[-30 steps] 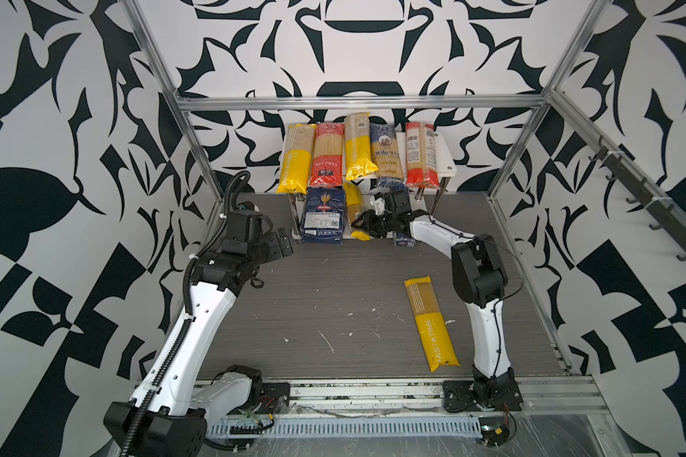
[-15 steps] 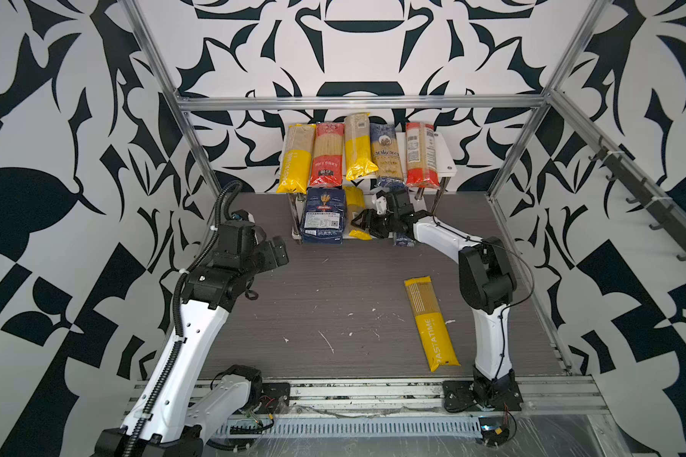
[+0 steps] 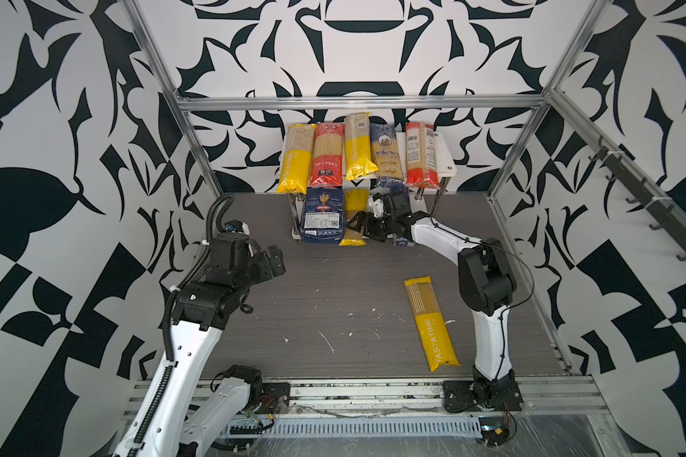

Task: Arrange pasta packages on shelves
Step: Place the pasta bag on the shelf, then move the pasta bag to the center of the table.

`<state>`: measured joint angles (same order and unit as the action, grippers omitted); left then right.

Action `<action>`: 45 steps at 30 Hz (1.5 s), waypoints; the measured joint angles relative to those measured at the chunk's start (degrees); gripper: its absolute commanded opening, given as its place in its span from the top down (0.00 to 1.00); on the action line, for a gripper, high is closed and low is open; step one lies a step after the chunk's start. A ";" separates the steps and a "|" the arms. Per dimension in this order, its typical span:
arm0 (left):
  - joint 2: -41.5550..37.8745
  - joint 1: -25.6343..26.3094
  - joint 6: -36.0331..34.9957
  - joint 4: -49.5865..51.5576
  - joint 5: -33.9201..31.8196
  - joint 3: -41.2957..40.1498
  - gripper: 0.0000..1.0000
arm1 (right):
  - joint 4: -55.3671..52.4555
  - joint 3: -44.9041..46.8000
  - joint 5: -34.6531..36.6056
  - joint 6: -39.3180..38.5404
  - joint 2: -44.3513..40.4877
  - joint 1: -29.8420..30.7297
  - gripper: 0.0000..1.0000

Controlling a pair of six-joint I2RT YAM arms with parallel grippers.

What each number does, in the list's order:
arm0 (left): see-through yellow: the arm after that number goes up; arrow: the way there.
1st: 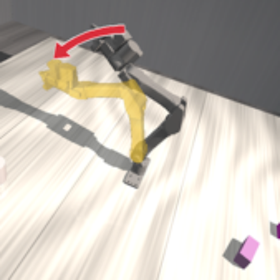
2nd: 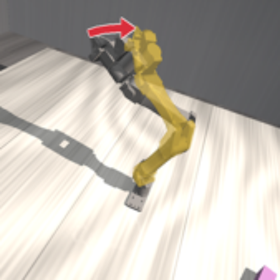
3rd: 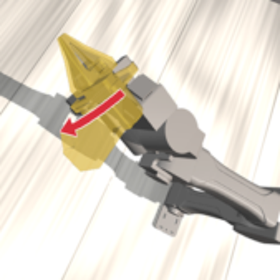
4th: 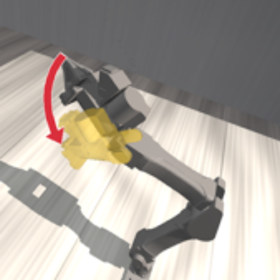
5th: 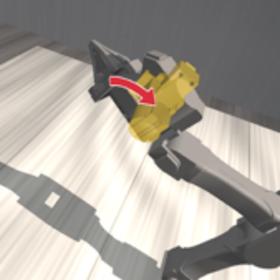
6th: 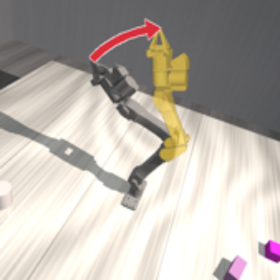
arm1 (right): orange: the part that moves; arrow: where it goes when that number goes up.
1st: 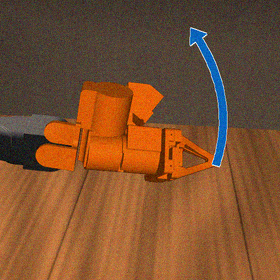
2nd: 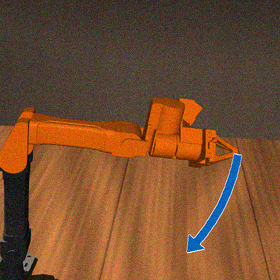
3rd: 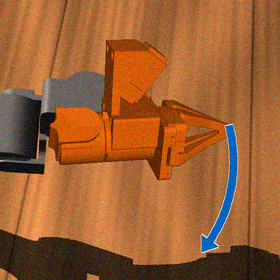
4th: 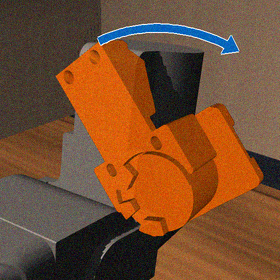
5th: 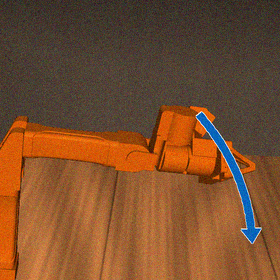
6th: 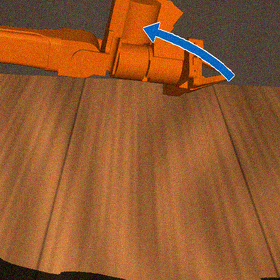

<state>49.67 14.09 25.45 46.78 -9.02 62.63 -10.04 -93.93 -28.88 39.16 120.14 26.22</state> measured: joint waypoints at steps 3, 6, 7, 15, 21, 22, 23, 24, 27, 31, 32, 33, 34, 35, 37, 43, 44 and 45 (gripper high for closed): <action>-0.92 0.00 0.26 0.81 0.02 -0.09 0.01 | 0.02 0.28 0.00 -0.22 -0.68 0.22 0.08; -1.46 0.00 0.50 1.11 0.07 -0.15 0.01 | -0.09 1.18 0.04 -0.37 -1.97 0.35 0.08; -1.51 0.00 0.57 1.11 0.09 -0.15 0.01 | -0.13 1.62 0.09 -0.39 -2.51 0.42 0.08; -1.07 -0.02 1.14 0.48 1.77 -0.68 0.01 | -1.31 8.87 1.70 -0.83 -9.49 2.36 0.08; 0.66 -0.07 2.16 -1.99 4.39 -1.90 0.01 | -2.89 17.18 4.61 -1.99 -17.11 4.72 0.00; 1.20 -0.09 2.27 -2.47 5.16 -2.03 0.01 | -3.30 18.93 5.38 -2.12 -18.82 5.01 0.00; 1.73 -0.09 2.43 -2.95 5.84 -2.10 0.01 | -3.63 20.76 6.14 -2.19 -20.74 5.31 0.00; 2.27 -0.09 2.60 -3.43 6.51 -2.10 0.01 | -4.09 22.36 6.91 -2.25 -22.47 5.53 0.00; 4.24 -0.09 3.13 -5.44 8.74 -2.10 0.01 | -6.36 27.19 9.68 -2.36 -28.44 5.79 0.00; 7.13 -0.09 3.82 -8.31 11.98 -2.10 0.01 | -11.82 32.87 14.82 -2.34 -37.24 5.75 0.00; 7.87 -0.09 4.11 -8.98 12.83 -2.10 0.01 | -13.68 34.12 16.26 -2.32 -39.43 5.75 0.00; 8.50 -0.09 4.31 -9.68 13.51 -2.10 0.01 | -15.26 35.08 17.38 -2.32 -41.03 5.75 0.00; 9.35 -0.09 4.63 -10.54 14.45 -2.10 0.01 | -17.09 36.35 18.75 -2.21 -43.08 5.75 0.00; 10.14 -0.09 4.83 -11.19 15.23 -2.10 0.01 | -18.62 37.86 19.98 -2.03 -45.13 5.75 0.00; 11.63 0.00 5.25 -12.61 16.63 -2.10 0.01 | -21.46 41.48 22.03 -1.22 -49.57 5.75 0.00; 14.60 1.73 6.16 -16.20 18.75 -2.10 0.01 | -31.45 51.58 25.92 3.61 -64.15 5.75 0.00; 15.06 2.25 6.29 -16.72 19.02 -2.10 0.01 | -33.24 52.70 26.43 4.52 -66.18 5.75 0.00; 15.56 2.89 6.40 -17.22 19.15 -2.10 0.01 | -34.67 53.53 26.80 5.38 -67.84 5.75 0.00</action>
<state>65.23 16.97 31.86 29.56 10.13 60.53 -44.71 -40.40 -2.09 44.53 52.29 31.97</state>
